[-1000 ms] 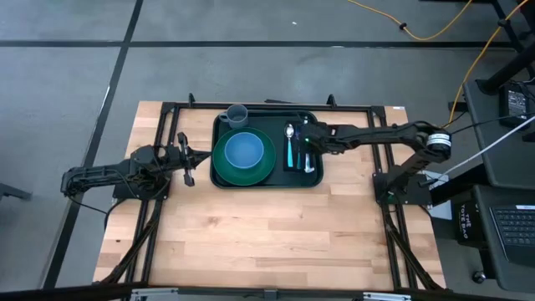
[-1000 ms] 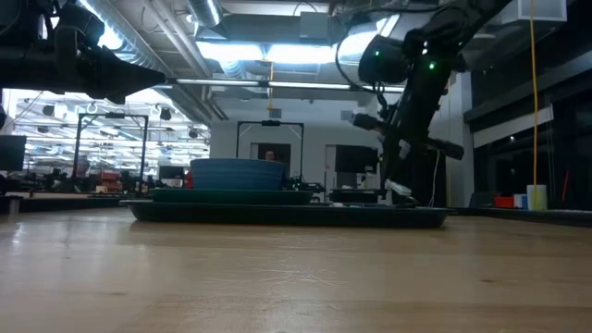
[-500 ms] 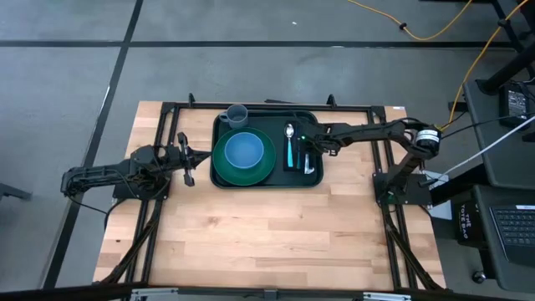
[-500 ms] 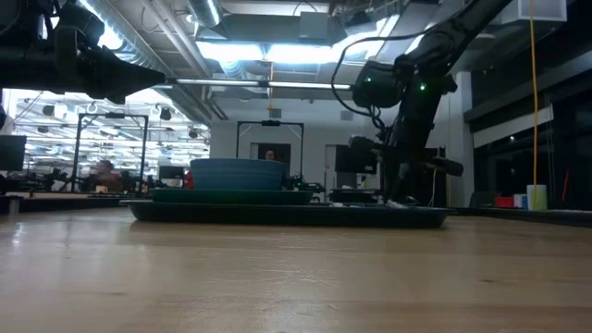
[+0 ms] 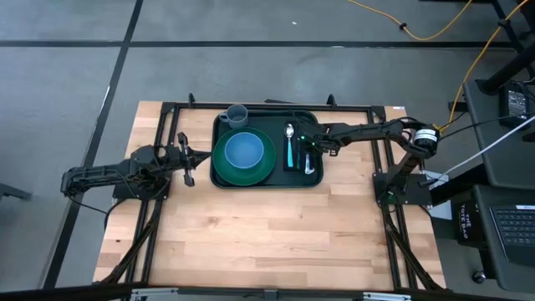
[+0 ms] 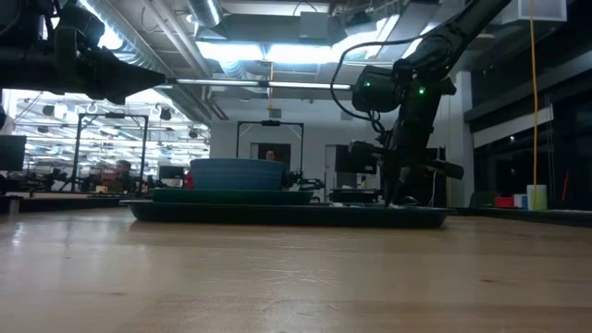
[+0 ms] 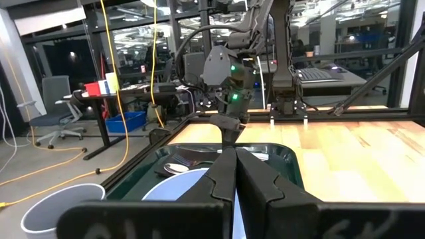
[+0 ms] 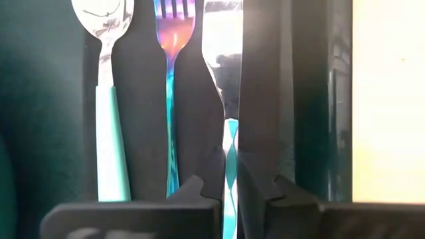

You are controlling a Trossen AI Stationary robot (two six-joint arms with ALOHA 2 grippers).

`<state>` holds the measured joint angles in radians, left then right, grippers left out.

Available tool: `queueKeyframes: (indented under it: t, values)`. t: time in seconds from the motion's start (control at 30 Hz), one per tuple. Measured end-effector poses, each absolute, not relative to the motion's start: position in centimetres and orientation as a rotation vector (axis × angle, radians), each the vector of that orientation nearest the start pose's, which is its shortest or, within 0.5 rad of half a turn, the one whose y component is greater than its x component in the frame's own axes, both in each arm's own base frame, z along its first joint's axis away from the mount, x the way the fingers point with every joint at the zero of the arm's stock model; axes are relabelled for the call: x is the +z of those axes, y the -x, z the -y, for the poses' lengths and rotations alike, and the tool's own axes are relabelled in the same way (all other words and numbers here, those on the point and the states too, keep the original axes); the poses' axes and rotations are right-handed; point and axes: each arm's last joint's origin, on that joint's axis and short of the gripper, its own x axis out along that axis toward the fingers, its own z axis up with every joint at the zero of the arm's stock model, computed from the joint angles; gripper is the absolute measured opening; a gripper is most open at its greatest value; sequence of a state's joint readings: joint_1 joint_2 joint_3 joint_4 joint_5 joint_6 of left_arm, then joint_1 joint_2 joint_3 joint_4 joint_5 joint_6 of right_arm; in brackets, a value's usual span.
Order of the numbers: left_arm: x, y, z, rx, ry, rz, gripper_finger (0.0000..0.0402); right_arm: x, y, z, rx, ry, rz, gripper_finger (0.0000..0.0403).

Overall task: Set up tray
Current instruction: Put the blue patterned knife to the right of the fork on the black napkin, then return to Home Position

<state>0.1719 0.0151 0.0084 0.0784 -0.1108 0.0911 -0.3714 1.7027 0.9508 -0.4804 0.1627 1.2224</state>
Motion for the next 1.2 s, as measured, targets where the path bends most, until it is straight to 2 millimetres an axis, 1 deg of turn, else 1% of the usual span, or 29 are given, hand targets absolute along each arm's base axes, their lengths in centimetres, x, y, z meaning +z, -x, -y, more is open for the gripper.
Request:
queueKeyframes:
  t: [0.33, 0.6, 0.7, 0.77, 0.83, 0.93, 1.03, 1.13, 1.2]
  values:
    - [17.2, -9.6, -2.0, 0.286, -0.090, 0.050, 0.0003, 15.1, -28.4, 11.6, -1.171, -1.159, -0.797, 0.0077]
    - [17.1, -9.6, -2.0, 0.285, -0.089, 0.041, 0.0003, 15.1, -28.4, 11.8, -1.154, -1.148, -0.807, 0.0082]
    - [17.0, -9.6, -2.0, 0.284, -0.089, 0.027, 0.0003, 15.9, -28.1, 12.2, -1.077, -1.192, -0.826, 0.0083]
    - [16.9, -9.6, -2.0, 0.284, -0.089, 0.022, 0.0003, 16.7, -27.8, 12.2, -1.028, -1.208, -0.824, 0.0083]
    - [16.9, -9.6, -2.0, 0.284, -0.089, 0.019, 0.0003, 17.8, -27.5, 12.2, -0.996, -1.188, -0.800, 0.0084]
    - [16.8, -9.6, -2.0, 0.283, -0.081, 0.009, 0.0003, 19.4, -26.9, 12.1, -0.979, -1.109, -0.752, 0.0084]
    - [16.8, -9.6, -2.0, 0.283, -0.037, 0.016, 0.0003, 21.2, -26.3, 12.0, -0.948, -0.987, -0.717, 0.0083]
    - [16.8, -9.6, -2.0, 0.283, -0.003, 0.021, 0.0003, 22.1, -26.2, 11.2, -0.906, -0.834, -0.725, 0.0078]
    - [16.8, -9.6, -2.0, 0.282, 0.010, 0.024, 0.0003, 22.3, -26.4, 10.4, -0.884, -0.702, -0.749, 0.0067]
